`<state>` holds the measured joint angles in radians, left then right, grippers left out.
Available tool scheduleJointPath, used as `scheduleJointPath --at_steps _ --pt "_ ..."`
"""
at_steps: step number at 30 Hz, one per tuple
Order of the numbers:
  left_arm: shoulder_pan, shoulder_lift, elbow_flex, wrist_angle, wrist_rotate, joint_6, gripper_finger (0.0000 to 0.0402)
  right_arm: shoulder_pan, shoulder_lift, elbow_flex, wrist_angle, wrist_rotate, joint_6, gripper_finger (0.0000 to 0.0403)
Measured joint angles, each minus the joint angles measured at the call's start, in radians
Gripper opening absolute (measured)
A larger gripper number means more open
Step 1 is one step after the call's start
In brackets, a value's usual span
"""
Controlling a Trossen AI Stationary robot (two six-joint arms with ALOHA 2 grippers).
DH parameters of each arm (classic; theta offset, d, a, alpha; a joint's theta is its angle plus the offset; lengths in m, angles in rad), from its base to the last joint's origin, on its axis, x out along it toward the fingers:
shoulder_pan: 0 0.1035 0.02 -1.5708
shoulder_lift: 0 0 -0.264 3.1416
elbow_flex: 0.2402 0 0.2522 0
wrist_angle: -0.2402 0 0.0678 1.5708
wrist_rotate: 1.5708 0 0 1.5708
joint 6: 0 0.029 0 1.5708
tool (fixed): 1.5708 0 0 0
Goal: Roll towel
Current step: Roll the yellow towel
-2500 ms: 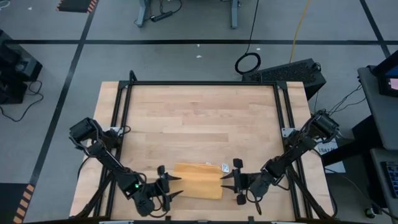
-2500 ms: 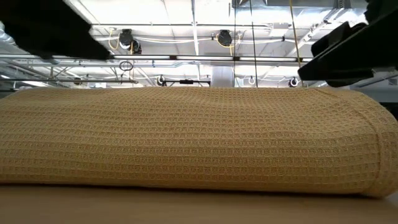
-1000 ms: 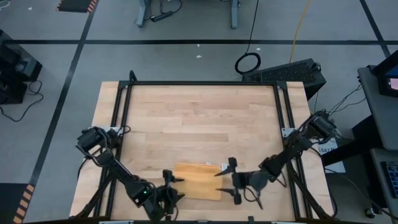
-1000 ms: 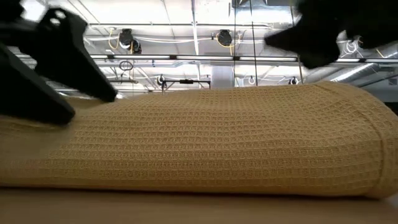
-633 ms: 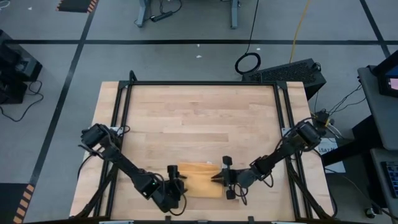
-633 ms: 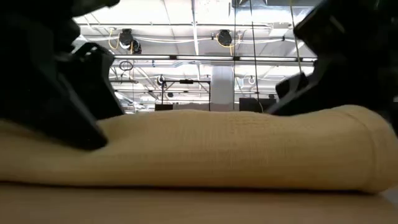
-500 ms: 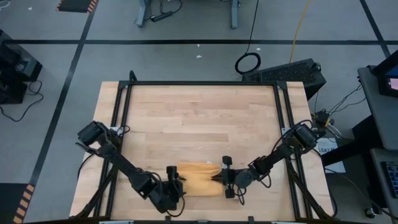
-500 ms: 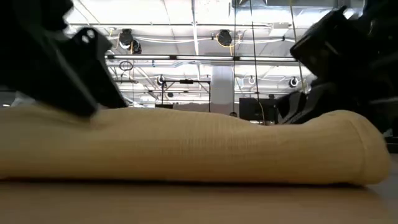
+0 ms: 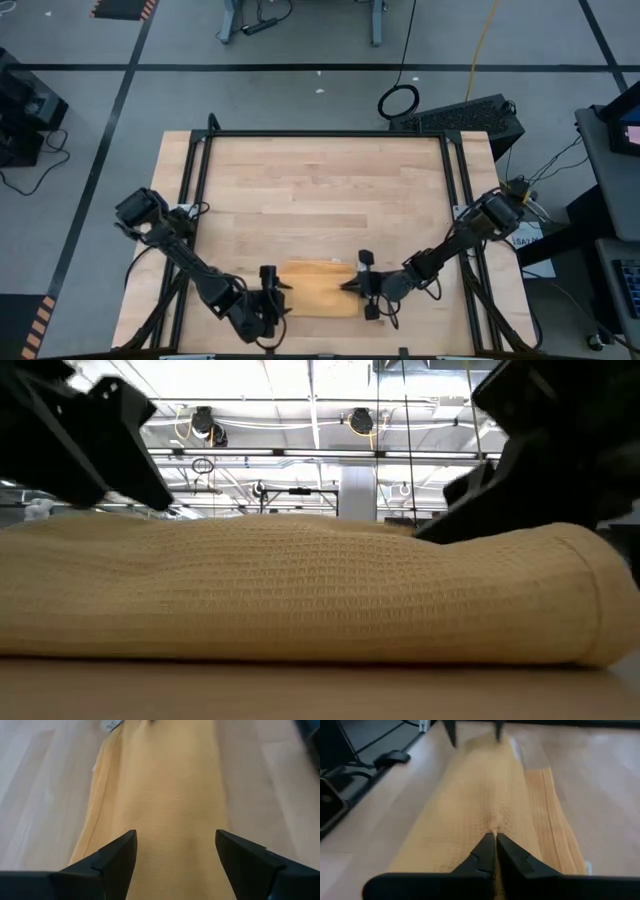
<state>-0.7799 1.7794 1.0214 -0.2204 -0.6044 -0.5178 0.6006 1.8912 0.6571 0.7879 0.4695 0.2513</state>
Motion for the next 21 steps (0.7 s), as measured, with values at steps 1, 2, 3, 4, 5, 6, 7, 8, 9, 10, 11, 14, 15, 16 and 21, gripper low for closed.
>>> scheduleJointPath --at_steps 1,2,3,4,5,6,7,8,9,10,11,14,15,16,21 --pt "0.001 0.000 -0.009 -0.001 0.000 -0.006 0.0271 0.005 -0.016 0.000 -0.009 0.002 -0.008 0.0006" --pt "0.002 0.000 -0.015 0.000 -0.002 -0.022 0.0271 0.008 -0.029 0.000 -0.015 0.003 -0.014 0.0006" --pt "0.002 0.000 -0.018 -0.001 -0.002 -0.031 0.0271 0.011 -0.043 0.000 -0.024 0.003 -0.019 0.0007" --pt "0.001 0.000 -0.019 -0.001 -0.002 -0.043 0.0271 0.017 -0.057 0.000 -0.037 0.004 -0.027 0.0009" --pt "0.001 0.000 -0.019 0.006 -0.002 -0.049 0.0271 0.024 -0.071 0.000 -0.055 0.003 -0.033 0.0013" --pt "-0.001 0.000 -0.019 0.024 -0.006 -0.051 0.0271 0.031 -0.082 0.000 -0.073 0.003 -0.034 0.0018" --pt "-0.007 -0.003 -0.019 0.045 -0.011 -0.052 0.0271 0.042 -0.093 0.000 -0.095 0.001 -0.029 0.0025" --pt "-0.013 -0.006 -0.019 0.069 -0.015 -0.052 0.0271 0.057 -0.103 0.000 -0.125 -0.004 -0.024 0.0033" --pt "-0.017 -0.008 -0.019 0.102 -0.018 -0.052 0.0271 0.075 -0.111 0.000 -0.150 -0.017 -0.017 0.0043" --pt "-0.023 -0.010 -0.017 0.140 -0.018 -0.050 0.0271 0.097 -0.120 0.000 -0.170 -0.042 -0.013 0.0055" --pt "-0.029 -0.010 -0.017 0.176 -0.018 -0.039 0.0271 0.120 -0.130 0.000 -0.191 -0.053 -0.012 0.0068" --pt "-0.042 -0.010 -0.017 0.274 -0.018 0.042 0.0271 0.194 -0.153 0.000 -0.253 -0.033 -0.010 0.0117" --pt "-0.043 -0.010 -0.017 0.296 -0.018 0.058 0.0271 0.218 -0.161 0.000 -0.280 0.008 -0.010 0.0135" --pt "-0.042 -0.010 -0.017 0.307 -0.018 0.067 0.0271 0.239 -0.169 0.000 -0.301 0.060 -0.009 0.0153" --pt "-0.021 -0.010 -0.017 0.312 -0.035 0.080 0.0271 0.302 -0.198 0.000 -0.397 0.359 -0.012 0.0233"
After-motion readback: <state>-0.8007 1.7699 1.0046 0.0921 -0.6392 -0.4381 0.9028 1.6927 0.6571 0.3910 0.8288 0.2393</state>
